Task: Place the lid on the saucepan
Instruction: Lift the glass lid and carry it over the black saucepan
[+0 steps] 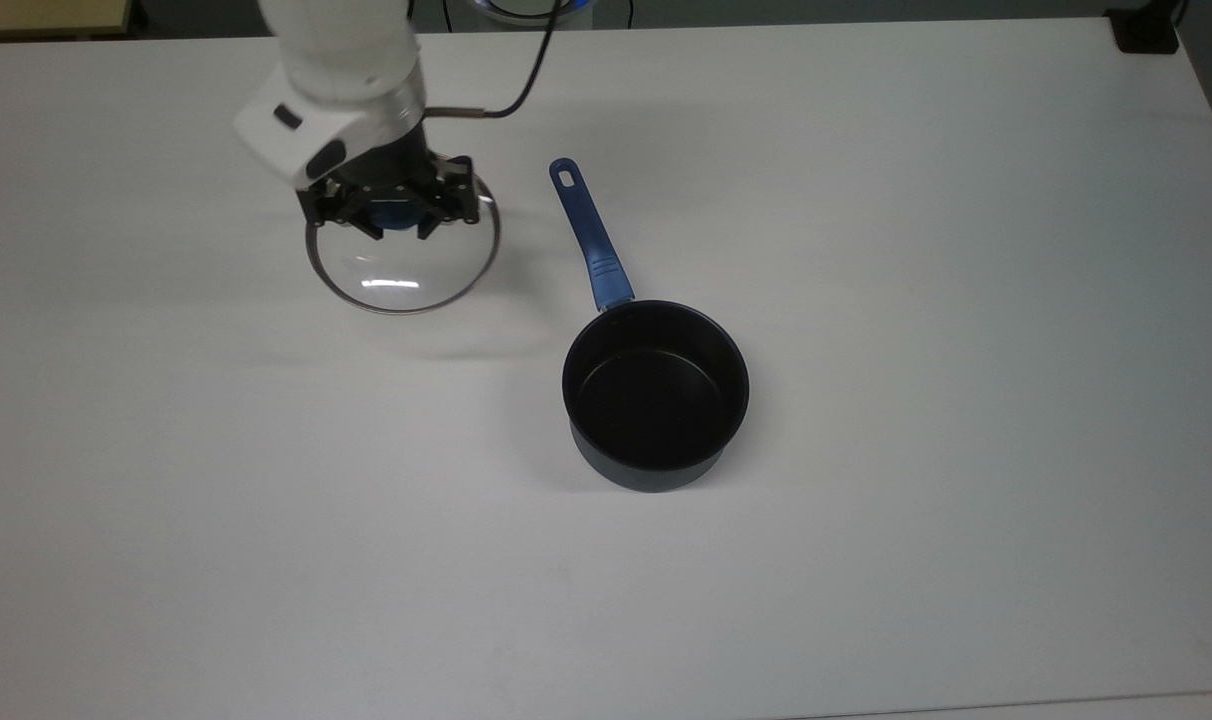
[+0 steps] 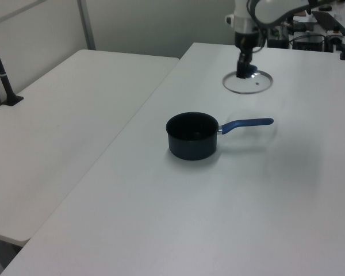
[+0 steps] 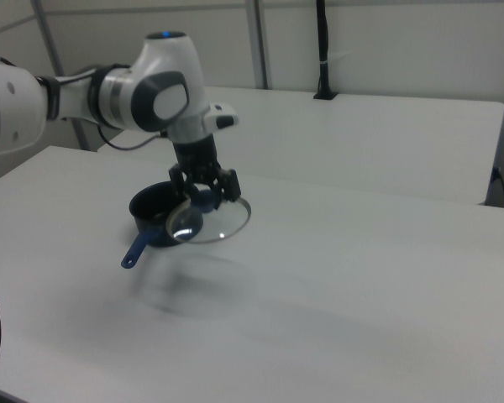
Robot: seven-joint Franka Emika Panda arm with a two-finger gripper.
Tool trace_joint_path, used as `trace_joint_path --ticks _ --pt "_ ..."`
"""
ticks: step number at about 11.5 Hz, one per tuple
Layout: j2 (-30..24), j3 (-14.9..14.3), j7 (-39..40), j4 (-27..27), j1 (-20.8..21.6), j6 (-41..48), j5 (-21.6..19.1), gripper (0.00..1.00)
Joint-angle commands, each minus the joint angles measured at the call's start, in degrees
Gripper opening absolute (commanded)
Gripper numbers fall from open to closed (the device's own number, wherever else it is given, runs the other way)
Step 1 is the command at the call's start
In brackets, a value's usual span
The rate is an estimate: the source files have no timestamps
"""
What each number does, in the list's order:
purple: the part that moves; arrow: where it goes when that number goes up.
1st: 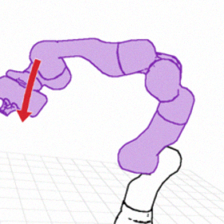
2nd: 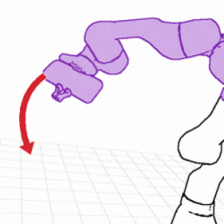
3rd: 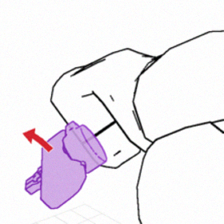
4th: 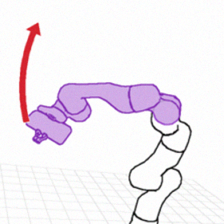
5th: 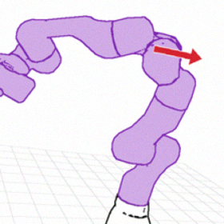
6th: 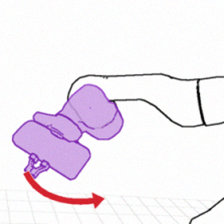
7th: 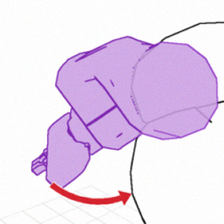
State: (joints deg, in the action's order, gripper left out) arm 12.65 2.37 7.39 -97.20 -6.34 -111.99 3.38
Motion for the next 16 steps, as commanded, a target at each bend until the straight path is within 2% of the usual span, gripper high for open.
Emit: trace_joint_path --ticks 1,3,5,7,13,16 --pt "0.7 2.0 -9.7 7.4 2.8 2.0 -0.7 0.13" --pt "2.5 2.1 -15.4 9.9 5.8 0.6 -0.4 0.13" --pt "5.2 2.1 -17.1 13.2 8.1 -0.6 -0.3 0.14" --pt "7.6 2.1 -19.9 14.2 10.5 -5.4 -0.2 0.14" --pt "16.3 1.5 -20.3 20.4 16.3 -8.3 0.2 0.14" --pt "18.6 1.5 -20.6 21.4 17.1 -9.5 0.3 0.14"
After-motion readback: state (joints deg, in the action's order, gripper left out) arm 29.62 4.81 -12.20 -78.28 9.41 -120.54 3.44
